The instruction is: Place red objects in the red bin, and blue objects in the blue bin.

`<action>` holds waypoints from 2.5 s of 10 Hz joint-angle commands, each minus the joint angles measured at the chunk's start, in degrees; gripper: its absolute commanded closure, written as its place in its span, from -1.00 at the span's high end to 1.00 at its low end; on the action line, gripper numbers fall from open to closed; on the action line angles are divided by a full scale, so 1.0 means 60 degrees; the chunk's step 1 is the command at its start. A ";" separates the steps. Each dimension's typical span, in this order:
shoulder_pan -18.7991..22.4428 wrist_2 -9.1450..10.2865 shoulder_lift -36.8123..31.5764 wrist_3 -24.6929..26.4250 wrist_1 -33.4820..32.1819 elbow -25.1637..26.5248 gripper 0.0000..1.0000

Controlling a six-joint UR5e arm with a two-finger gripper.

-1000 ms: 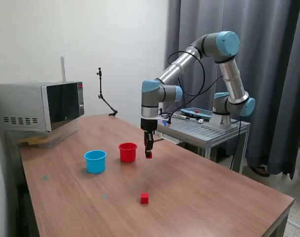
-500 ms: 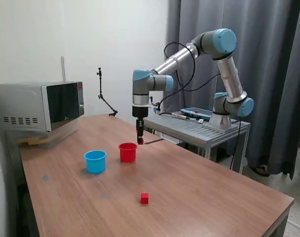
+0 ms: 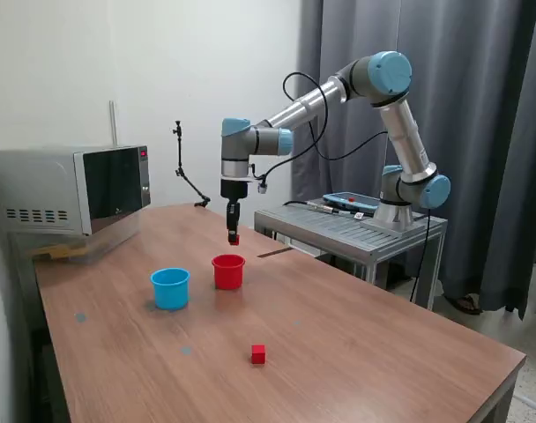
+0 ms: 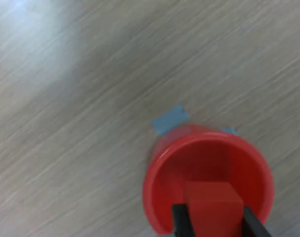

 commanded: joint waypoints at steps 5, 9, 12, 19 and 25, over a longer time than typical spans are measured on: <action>0.0005 0.0075 0.0596 -0.0328 0.0021 -0.0551 -1.00; 0.0020 0.0075 0.0802 -0.0328 0.0021 -0.0537 -1.00; 0.0049 0.0075 0.0832 -0.0314 0.0021 -0.0581 1.00; 0.0457 0.0061 0.0803 -0.0664 0.0021 -0.1078 1.00; 0.1775 0.0134 0.1328 -0.4731 0.1118 -0.2820 1.00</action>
